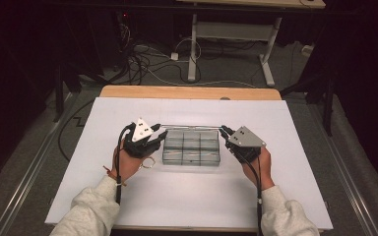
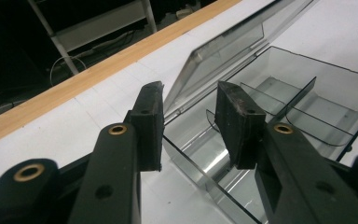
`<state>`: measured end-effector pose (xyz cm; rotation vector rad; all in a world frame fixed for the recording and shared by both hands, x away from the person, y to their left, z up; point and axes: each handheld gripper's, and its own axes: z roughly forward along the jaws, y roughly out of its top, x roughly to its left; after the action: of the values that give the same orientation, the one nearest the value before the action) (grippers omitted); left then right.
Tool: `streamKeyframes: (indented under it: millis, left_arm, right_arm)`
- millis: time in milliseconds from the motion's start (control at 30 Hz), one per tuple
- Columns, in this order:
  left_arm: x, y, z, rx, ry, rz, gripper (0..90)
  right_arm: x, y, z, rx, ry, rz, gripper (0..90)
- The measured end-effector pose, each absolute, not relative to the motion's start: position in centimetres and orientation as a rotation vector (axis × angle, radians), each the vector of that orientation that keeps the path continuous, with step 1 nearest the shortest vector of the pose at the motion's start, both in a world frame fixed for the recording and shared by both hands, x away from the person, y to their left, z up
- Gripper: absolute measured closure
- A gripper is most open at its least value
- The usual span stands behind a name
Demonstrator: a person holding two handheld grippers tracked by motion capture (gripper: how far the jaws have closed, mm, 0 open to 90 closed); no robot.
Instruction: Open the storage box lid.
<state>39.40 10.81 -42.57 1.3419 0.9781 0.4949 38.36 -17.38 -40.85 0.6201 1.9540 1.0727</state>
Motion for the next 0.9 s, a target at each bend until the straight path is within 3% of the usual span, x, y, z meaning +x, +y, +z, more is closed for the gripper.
streamKeyframes:
  millis: [333,900]
  left_arm:
    - [40.0,10.6,-41.5,1.366,0.94,0.494,70.3]
    - [41.7,10.7,-40.7,1.394,0.942,0.479,73.1]
  right_arm:
    - [38.8,-17.6,-40.6,0.63,1.961,1.097,84.2]
    - [40.6,-17.7,-39.6,0.705,1.972,1.156,84.0]
